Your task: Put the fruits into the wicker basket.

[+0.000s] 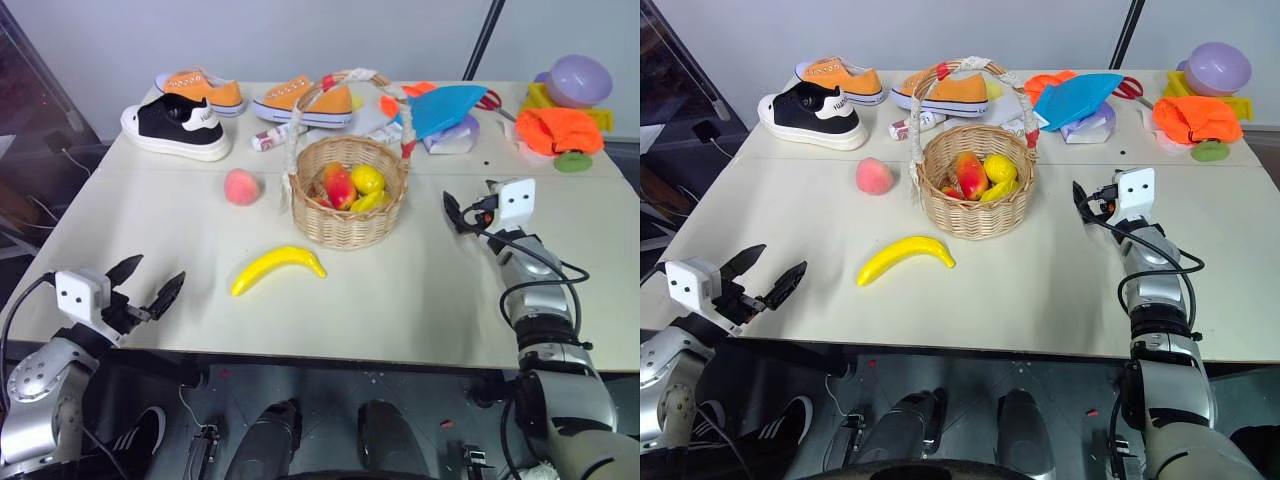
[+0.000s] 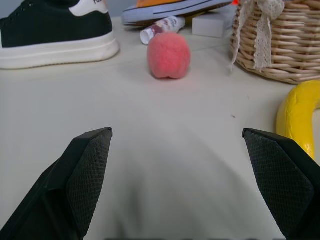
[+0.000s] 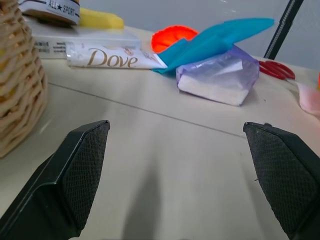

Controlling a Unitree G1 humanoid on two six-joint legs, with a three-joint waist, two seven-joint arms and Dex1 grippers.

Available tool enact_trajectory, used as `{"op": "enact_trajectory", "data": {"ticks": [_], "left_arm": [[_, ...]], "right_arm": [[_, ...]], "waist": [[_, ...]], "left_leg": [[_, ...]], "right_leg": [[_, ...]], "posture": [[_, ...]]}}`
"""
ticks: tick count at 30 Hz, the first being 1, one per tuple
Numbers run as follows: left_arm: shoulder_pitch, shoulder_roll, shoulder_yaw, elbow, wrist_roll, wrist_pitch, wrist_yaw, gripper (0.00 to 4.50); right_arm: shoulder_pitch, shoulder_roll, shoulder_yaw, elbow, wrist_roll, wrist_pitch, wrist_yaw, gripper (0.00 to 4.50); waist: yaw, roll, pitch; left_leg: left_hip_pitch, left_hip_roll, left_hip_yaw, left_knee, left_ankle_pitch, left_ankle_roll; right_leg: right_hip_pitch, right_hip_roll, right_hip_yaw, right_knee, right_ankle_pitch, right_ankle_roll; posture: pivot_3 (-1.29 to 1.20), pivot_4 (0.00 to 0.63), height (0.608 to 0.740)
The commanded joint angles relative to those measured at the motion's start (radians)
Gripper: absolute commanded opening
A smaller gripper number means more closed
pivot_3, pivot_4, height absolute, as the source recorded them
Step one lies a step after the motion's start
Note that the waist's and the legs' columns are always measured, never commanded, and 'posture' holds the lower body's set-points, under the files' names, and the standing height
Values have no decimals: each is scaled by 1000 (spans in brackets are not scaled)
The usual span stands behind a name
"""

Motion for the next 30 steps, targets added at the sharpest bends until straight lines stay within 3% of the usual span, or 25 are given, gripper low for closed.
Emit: {"op": "enact_trajectory", "data": {"ticks": [1,4,8,11,17,24,30], "left_arm": [[-9,8,6,-40,-36,1,-12,4500],[-16,18,-7,-97,-94,63,-31,4500],[-50,55,-49,-158,-158,176,-52,4500],[-131,83,-120,-158,-115,223,-38,4500],[-301,102,-266,-44,-3,247,-41,4500],[-415,84,-469,130,167,154,-124,4500],[-478,62,-535,177,189,257,-142,4500]], "right_arm": [[31,-2,-24,-114,65,5,72,4460],[140,-51,-31,-373,266,171,319,4460],[323,-272,36,-788,423,507,549,4460],[346,-369,57,-953,479,647,585,4460],[338,-434,121,-1112,454,734,612,4460],[305,-379,138,-1125,413,726,552,4460],[309,-361,143,-1134,401,725,545,4460]], "waist": [[1,0,0],[4,0,0],[27,2,2],[28,2,1],[31,0,2],[36,-3,3],[35,-4,3]], "left_leg": [[0,0,0,0,0,0],[0,0,0,0,0,0],[-1,0,1,1,-2,2],[-1,1,2,1,-2,2],[-1,5,9,2,-4,4],[-3,4,12,3,-5,5],[-3,4,12,3,-5,5]], "right_leg": [[0,0,0,0,0,0],[0,0,0,0,0,0],[0,0,1,-2,0,0],[0,0,1,-2,-2,-3],[-1,0,3,-4,0,-4],[-4,0,6,-6,2,1],[-4,1,7,-5,3,2]], "posture": [[0,150,740],[0,150,740],[0,150,740],[0,150,740],[0,150,740],[0,150,740],[0,150,740]]}}
